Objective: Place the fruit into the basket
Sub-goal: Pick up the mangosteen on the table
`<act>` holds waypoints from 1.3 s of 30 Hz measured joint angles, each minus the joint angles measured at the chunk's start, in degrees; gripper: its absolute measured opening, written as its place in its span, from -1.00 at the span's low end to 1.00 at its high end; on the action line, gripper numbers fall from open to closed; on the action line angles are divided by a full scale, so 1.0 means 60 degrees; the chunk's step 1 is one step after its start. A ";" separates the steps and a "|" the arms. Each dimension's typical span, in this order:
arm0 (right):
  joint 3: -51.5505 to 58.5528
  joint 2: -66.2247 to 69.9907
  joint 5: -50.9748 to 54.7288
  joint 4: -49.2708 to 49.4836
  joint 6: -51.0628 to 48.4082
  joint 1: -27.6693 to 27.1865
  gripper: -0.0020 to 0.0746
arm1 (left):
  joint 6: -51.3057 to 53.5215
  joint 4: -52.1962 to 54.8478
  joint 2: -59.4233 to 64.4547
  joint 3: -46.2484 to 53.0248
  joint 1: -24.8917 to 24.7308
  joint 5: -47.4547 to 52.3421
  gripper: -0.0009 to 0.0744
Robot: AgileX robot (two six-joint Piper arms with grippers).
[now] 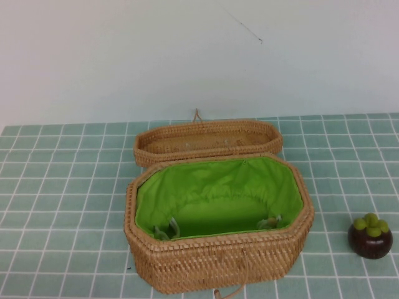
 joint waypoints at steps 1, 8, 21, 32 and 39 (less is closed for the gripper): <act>0.0000 0.0074 0.0154 0.0005 -0.0046 0.0000 -0.95 | 0.0000 0.0000 0.0000 0.0000 0.0000 0.0000 -0.98; -0.0575 0.1583 0.2695 0.0023 -0.2782 0.0000 -0.95 | 0.0000 0.0000 0.0000 0.0000 0.0000 0.0000 -0.98; -0.2130 0.5496 0.7604 -0.2601 -0.1483 0.0555 -0.95 | 0.0000 0.0000 0.0000 0.0000 0.0000 0.0000 -0.98; -0.2144 0.6585 0.7465 -0.4867 0.0681 0.2049 -0.91 | 0.0000 0.0000 0.0000 0.0000 0.0000 0.0000 -0.98; -0.2144 0.7385 0.7249 -0.4833 0.1528 0.2381 -0.01 | 0.0000 0.0000 0.0000 0.0000 0.0000 0.0000 -0.98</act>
